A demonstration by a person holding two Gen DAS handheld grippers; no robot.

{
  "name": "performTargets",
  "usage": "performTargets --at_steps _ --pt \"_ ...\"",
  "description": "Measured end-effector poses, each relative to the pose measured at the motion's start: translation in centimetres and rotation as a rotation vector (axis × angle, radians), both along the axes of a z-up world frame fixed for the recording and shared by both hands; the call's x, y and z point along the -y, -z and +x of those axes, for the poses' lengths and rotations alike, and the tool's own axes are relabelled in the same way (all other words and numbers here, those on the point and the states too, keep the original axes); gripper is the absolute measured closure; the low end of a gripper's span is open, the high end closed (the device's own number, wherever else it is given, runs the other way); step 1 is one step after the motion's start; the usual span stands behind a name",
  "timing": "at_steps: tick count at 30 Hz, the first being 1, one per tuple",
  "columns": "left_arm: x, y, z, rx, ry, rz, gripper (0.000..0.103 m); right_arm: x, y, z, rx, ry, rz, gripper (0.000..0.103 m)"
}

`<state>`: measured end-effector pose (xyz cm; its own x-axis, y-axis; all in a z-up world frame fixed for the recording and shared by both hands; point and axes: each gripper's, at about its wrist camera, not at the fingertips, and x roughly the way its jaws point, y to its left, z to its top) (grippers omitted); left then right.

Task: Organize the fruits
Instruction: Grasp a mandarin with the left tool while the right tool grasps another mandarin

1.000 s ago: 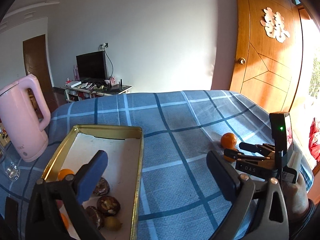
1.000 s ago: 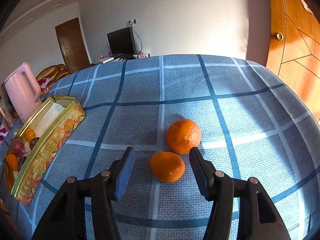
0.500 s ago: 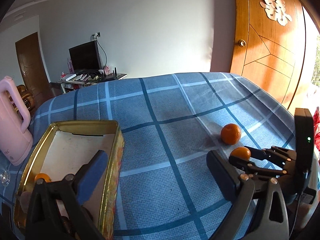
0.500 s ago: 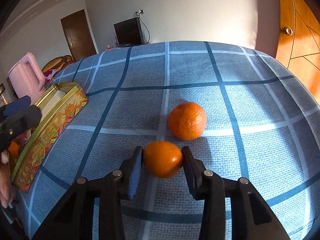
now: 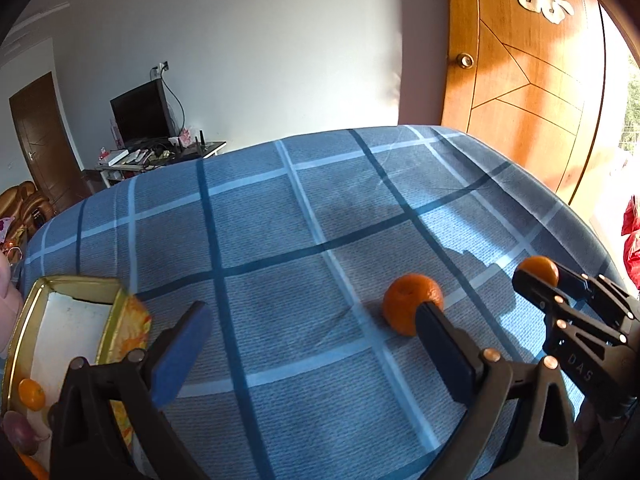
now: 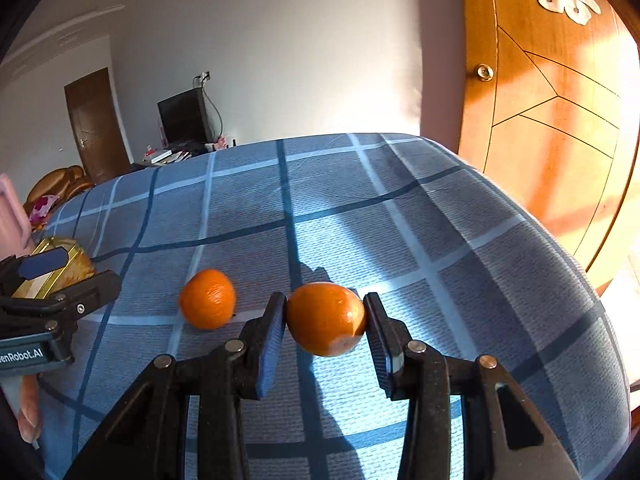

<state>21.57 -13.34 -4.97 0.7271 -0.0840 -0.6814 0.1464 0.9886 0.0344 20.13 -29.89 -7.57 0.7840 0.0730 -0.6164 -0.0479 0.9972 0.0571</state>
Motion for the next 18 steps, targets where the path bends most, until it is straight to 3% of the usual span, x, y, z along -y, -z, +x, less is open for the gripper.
performTargets --at_steps 13,16,18 --pt "4.0 3.4 2.8 -0.071 0.087 -0.029 0.006 1.5 0.4 0.4 0.010 0.043 0.047 0.062" --pt "4.4 4.0 3.3 -0.091 0.101 -0.027 0.011 1.6 0.4 0.4 0.009 0.039 0.058 0.062" --pt "4.4 4.4 3.8 -0.125 0.118 -0.048 0.023 1.7 0.4 0.3 0.009 0.036 0.062 0.062"
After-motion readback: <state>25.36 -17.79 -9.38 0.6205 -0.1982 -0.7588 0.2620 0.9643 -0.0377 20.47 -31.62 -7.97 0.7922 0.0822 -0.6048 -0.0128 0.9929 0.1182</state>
